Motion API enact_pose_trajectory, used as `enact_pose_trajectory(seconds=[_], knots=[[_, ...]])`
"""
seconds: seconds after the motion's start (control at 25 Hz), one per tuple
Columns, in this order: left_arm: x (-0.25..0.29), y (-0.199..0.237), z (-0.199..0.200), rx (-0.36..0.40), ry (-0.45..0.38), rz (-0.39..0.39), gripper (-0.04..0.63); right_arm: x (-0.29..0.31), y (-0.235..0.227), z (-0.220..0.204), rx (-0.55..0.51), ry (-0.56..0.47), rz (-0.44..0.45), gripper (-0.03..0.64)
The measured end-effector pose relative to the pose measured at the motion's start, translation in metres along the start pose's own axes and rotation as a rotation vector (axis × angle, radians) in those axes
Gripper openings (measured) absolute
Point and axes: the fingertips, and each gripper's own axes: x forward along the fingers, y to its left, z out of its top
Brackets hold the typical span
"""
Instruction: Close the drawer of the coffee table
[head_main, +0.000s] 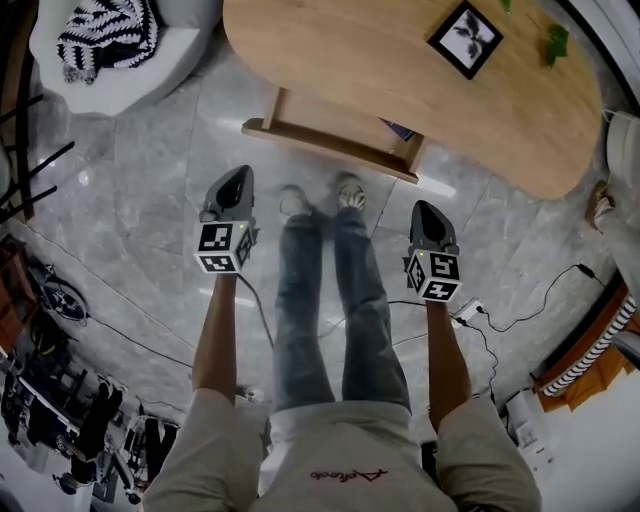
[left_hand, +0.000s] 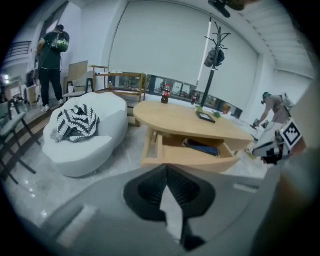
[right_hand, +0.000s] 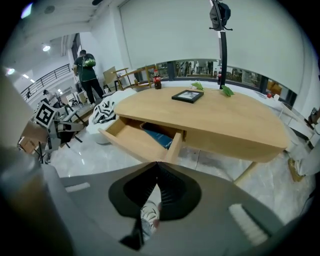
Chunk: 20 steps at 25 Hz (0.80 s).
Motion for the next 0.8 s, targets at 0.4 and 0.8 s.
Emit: enact_pose_trajectory(seconds=[0.4,0.8], knots=[[0.042,0.010,-0.034,-0.006,0.033,-0.018,0.002,0.040,-0.011,-0.032,0.018,0.033,-0.007,0.006],[0.068,0.017,-0.055,0.021,0.052,-0.034,0.003,0.066,-0.020,-0.050,0.009,0.058,-0.019,0.006]])
